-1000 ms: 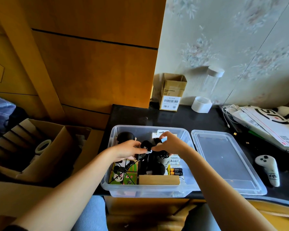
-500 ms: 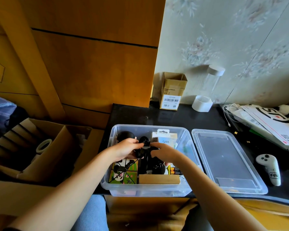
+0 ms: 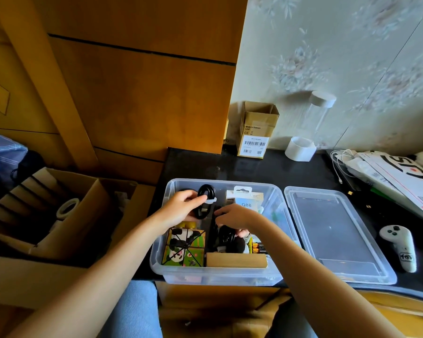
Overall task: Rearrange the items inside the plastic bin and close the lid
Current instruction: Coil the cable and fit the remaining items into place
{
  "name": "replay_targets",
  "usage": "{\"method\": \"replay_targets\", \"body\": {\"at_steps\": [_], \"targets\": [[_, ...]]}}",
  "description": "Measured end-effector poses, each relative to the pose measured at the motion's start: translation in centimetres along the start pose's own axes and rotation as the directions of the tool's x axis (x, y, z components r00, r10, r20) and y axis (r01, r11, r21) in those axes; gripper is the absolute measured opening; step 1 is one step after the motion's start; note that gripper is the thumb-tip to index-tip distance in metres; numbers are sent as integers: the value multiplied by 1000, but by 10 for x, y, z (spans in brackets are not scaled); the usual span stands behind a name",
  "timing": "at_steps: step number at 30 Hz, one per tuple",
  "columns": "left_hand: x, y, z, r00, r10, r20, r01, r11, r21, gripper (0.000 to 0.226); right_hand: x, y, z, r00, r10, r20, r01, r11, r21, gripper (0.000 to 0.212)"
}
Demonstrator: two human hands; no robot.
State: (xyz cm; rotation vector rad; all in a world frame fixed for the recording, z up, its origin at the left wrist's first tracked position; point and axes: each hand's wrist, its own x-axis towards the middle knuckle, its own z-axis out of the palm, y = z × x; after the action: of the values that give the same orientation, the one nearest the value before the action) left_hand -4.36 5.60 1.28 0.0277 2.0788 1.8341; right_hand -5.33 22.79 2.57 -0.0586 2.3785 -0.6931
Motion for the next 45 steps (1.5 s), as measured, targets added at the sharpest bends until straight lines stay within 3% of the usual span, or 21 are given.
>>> {"method": "replay_targets", "body": {"at_steps": [2,5,8,10,14,18,21,27,32,34,38,41,45], "targets": [[-3,-2,-1,997,45,-58,-48,997,-55,15,2,-3,-2,1000,22,0,-22,999,-41,42],[-3,-5,-2,978,141,-156,-141,990,13,22,1,-8,-4,1000,-5,19,8,980,-198,40],[-5,-5,0,948,240,-210,-242,970,19,20,1,-14,-7,999,-52,4,48,875,-482,40],[-5,-5,0,929,283,-238,-289,957,11,16,2,-18,-10,999,-38,4,34,829,-558,36],[-6,-7,2,869,369,-330,-347,930,125,19,7,-27,-18,995,75,61,-43,908,-417,23],[-6,-7,4,782,474,-405,-400,880,256,20,11,-35,-22,954,264,141,-235,953,-193,17],[-5,-7,4,764,499,-410,-421,866,270,20,16,-41,-24,927,323,191,-309,946,-99,26],[-7,-7,4,786,457,-416,-425,888,174,21,32,-38,-11,923,373,91,-363,925,-113,24],[-7,-7,4,793,416,-446,-419,903,96,17,38,-29,4,953,294,-65,-300,949,-99,35],[-7,-8,3,792,410,-452,-411,906,102,14,34,-24,9,959,203,-196,-246,941,-231,30],[-7,-7,2,813,381,-441,-395,916,62,11,30,-19,18,918,13,-397,-253,790,-558,28],[-8,-7,2,811,379,-446,-393,917,64,8,35,-19,23,905,-49,-422,-255,732,-632,28],[-7,-7,2,812,353,-464,-377,925,44,10,37,-20,24,920,-38,-389,-219,775,-593,27]]}}
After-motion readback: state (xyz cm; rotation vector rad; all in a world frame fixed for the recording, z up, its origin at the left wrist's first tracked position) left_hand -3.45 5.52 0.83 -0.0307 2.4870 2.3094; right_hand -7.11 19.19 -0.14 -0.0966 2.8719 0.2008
